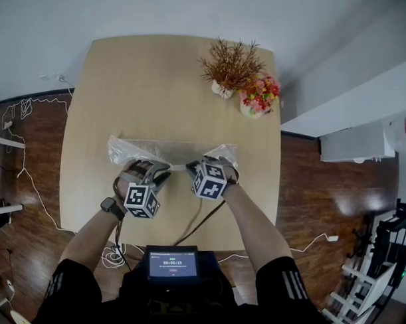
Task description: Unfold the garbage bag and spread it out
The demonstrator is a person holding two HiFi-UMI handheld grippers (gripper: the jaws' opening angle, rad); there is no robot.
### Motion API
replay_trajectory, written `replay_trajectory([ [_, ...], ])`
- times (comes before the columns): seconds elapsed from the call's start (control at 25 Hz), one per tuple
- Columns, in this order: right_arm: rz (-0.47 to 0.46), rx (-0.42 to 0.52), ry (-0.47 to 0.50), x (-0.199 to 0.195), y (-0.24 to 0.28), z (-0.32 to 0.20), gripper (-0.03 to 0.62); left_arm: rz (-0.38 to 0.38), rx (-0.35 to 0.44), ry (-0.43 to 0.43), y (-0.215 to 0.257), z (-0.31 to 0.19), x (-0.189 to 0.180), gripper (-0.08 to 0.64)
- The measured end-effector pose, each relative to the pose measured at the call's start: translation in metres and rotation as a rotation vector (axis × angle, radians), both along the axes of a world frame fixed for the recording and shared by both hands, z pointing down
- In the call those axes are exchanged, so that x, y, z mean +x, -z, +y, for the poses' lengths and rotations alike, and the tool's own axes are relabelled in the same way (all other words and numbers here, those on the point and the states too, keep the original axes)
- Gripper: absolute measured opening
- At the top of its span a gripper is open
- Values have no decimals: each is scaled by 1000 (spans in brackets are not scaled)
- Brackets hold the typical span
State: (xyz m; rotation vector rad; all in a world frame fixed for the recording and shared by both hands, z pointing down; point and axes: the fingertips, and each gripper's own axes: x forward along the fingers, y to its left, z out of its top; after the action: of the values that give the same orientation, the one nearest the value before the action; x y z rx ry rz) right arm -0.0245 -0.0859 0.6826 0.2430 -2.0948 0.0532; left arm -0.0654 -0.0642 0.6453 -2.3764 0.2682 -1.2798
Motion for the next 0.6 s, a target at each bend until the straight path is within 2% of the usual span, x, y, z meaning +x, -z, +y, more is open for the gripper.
replay_trajectory([
  [0.12, -5, 33, 7, 0, 8, 2, 23, 9, 14, 28, 21, -17, -17, 101],
  [0.2, -4, 54, 15, 0, 12, 4, 21, -23, 9, 51, 28, -32, -36, 101],
  [0.36, -5, 84, 26, -1, 19, 10, 21, -157, -76, 76, 18, -57, -80, 101],
  [0.52, -11, 104, 30, -2, 27, 16, 21, -334, -170, 8, -12, -59, -120, 105],
  [0.6, -5, 120, 39, -2, 29, 19, 21, -389, -218, -9, -24, -57, -132, 131],
])
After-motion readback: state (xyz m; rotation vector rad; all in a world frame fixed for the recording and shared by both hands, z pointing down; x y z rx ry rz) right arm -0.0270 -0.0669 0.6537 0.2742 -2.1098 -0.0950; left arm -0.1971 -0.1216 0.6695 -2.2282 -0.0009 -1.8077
